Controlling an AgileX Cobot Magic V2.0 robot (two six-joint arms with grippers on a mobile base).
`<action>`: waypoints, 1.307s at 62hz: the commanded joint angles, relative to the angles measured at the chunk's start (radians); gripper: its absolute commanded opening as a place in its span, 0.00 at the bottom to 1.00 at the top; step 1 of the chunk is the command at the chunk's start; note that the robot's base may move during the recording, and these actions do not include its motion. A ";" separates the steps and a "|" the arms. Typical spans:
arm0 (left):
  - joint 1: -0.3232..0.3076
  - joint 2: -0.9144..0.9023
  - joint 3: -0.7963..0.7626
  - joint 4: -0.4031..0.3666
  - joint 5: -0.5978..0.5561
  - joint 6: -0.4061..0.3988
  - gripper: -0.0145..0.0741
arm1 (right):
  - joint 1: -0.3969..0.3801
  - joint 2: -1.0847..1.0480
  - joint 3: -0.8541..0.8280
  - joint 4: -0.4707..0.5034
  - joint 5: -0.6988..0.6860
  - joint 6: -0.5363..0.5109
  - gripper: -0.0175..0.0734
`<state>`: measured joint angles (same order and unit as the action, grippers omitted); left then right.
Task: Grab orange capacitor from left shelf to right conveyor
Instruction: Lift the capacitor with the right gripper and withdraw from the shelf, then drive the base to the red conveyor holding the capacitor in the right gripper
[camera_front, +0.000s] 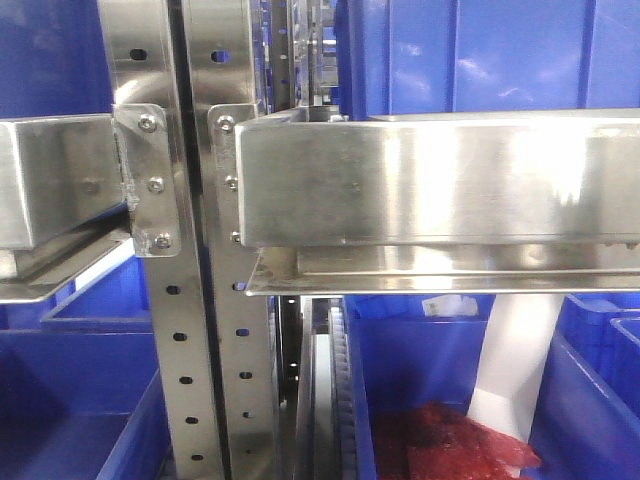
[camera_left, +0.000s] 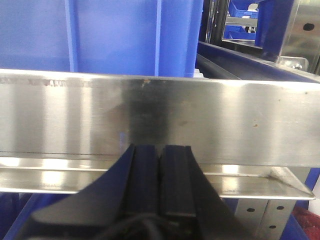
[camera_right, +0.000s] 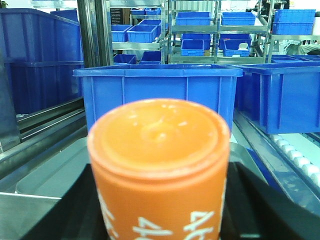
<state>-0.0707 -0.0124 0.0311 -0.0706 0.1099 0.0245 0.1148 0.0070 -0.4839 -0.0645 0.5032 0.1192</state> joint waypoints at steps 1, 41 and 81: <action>0.000 -0.012 -0.004 -0.003 -0.079 0.000 0.02 | 0.002 0.015 -0.027 -0.013 -0.082 -0.007 0.36; -0.002 -0.012 -0.004 -0.003 -0.079 0.000 0.02 | 0.002 0.015 -0.027 -0.013 -0.082 -0.007 0.36; -0.002 -0.012 -0.004 -0.003 -0.079 0.000 0.02 | 0.002 0.015 -0.027 -0.013 -0.082 -0.007 0.36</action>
<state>-0.0707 -0.0124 0.0311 -0.0706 0.1099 0.0245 0.1148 0.0070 -0.4839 -0.0645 0.5032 0.1177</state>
